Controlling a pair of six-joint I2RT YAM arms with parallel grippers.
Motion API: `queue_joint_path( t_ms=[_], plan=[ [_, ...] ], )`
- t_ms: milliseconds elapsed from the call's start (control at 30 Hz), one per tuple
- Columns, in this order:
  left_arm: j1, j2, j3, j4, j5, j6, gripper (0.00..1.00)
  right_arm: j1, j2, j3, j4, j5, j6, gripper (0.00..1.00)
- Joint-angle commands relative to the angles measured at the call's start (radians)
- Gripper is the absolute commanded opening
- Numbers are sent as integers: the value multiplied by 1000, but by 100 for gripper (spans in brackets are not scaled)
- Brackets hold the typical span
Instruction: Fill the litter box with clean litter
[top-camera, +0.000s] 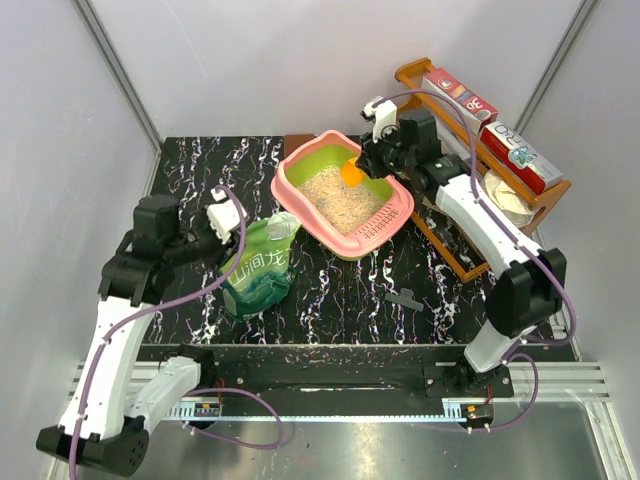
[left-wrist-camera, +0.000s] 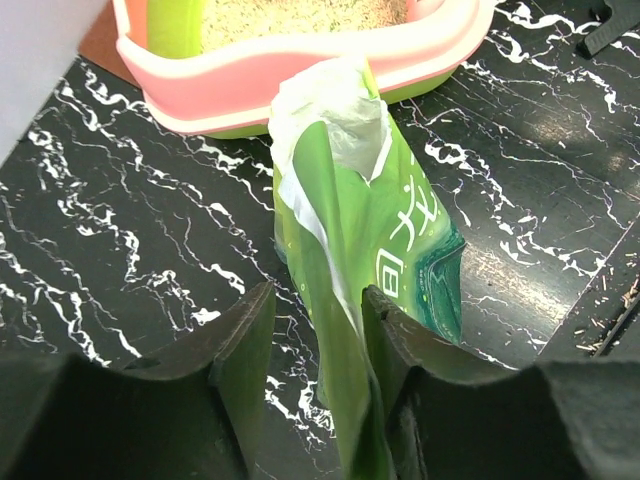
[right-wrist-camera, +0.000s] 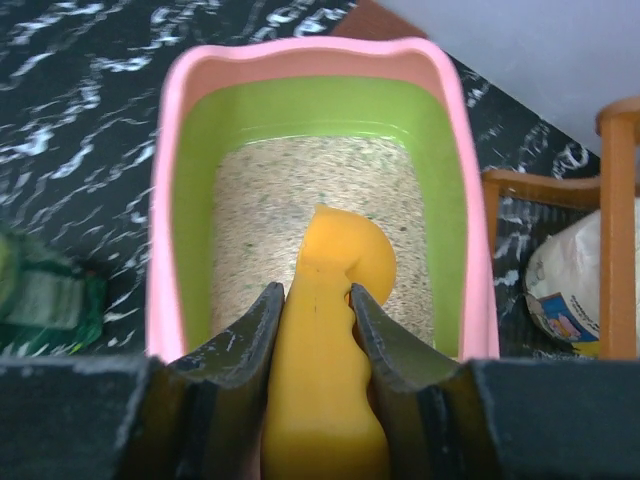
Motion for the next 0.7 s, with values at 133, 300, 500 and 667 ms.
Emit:
queue_joint_path(
  t_ms=[133, 300, 500, 667],
  plan=[
    [-15, 117, 63, 61, 73, -17, 40, 3, -92, 230, -243, -467, -77, 0],
    [-27, 120, 62, 75, 90, -31, 17, 35, -94, 273, -268, -665, -112, 0],
    [-28, 83, 56, 75, 77, -41, 0, 105, -48, 337, -402, -689, -242, 0],
    [-24, 51, 48, 77, 76, -55, 0, 150, 38, 435, -533, -718, -333, 0]
  ],
)
